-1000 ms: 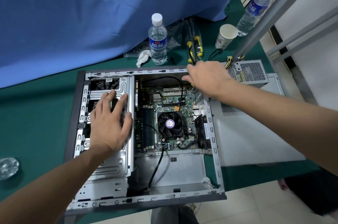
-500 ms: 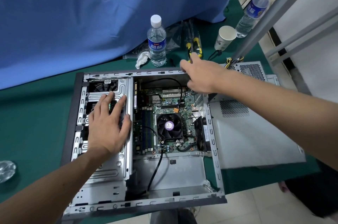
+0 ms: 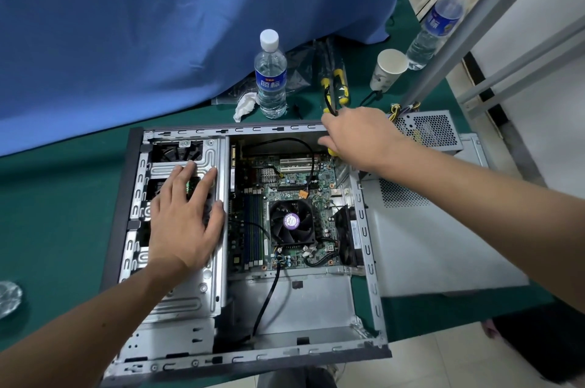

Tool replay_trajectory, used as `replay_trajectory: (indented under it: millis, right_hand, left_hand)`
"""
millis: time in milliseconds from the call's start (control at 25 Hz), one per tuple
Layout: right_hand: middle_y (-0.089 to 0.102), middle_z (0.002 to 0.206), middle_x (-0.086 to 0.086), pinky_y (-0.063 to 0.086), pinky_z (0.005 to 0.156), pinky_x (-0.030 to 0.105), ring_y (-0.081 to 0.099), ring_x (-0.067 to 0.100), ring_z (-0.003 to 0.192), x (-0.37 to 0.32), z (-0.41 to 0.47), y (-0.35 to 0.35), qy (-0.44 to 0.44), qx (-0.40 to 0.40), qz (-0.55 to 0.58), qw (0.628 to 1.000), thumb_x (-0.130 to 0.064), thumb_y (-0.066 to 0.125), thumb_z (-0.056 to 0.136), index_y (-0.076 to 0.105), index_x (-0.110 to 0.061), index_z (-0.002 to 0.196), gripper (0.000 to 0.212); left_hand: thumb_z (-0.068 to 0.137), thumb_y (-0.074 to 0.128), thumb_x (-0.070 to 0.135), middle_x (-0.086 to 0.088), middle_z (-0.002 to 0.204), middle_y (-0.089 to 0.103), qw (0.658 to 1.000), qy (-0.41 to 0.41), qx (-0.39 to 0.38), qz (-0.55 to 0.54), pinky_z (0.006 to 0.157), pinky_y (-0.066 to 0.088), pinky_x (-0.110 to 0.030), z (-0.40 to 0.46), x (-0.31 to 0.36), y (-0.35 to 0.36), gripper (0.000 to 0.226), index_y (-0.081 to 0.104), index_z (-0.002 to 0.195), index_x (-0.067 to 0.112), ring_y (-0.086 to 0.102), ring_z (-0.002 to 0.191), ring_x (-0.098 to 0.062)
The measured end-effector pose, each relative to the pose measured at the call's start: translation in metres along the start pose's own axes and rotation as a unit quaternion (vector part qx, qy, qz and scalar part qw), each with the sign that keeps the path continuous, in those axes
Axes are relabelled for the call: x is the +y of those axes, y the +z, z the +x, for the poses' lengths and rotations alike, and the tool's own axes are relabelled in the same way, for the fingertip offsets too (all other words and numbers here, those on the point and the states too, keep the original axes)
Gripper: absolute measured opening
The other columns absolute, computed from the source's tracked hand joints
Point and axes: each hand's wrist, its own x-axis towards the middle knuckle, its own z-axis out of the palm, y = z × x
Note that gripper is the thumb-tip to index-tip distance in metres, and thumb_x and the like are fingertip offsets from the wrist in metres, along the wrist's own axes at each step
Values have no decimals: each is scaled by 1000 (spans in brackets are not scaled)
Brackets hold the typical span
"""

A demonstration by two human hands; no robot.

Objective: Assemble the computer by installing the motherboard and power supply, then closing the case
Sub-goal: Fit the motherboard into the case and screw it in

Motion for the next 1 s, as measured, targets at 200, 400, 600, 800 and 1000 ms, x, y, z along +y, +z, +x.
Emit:
replay_trajectory:
  millis: [200,400,600,800,1000]
  right_hand:
    - [40,117,15,42,61,39,55,33,81,1,6,-2,-4,-57,109,992,-22,50,98,41,-10,119,25]
    - [61,101,12,39,56,35,62,32,81,-4,1,3,14,5,-24,1000,-43,39,103,53,-9,109,38]
    - [42,114,14,44,63,39,57,33,83,-1,8,-3,-11,-66,121,990,-15,52,94,43,-10,120,27]
    - [55,107,16,42,62,36,63,36,91,-5,5,0,20,-12,35,999,-15,58,96,54,-5,114,21]
    - [59,105,15,39,62,35,64,34,92,-1,8,4,26,11,25,999,-15,57,97,55,-5,112,18]
  left_hand:
    - [94,30,49,-5,158,27,1000,1,4,-2,115,24,-56,-1,0,0,60,36,151,32,15,149,-25]
    - [94,30,50,-5,159,26,1000,4,-1,2,115,24,-57,-1,0,0,60,35,151,32,15,149,-25]
    - [94,30,50,-5,158,27,1000,5,3,-3,114,25,-56,-1,-1,0,60,36,151,32,16,148,-25]
    - [94,30,50,-7,157,29,1000,8,8,-3,113,26,-56,-1,-2,1,61,38,150,31,18,148,-26]
    - [94,30,51,-6,158,28,1000,9,10,-2,113,26,-56,1,0,1,60,38,150,31,17,148,-25]
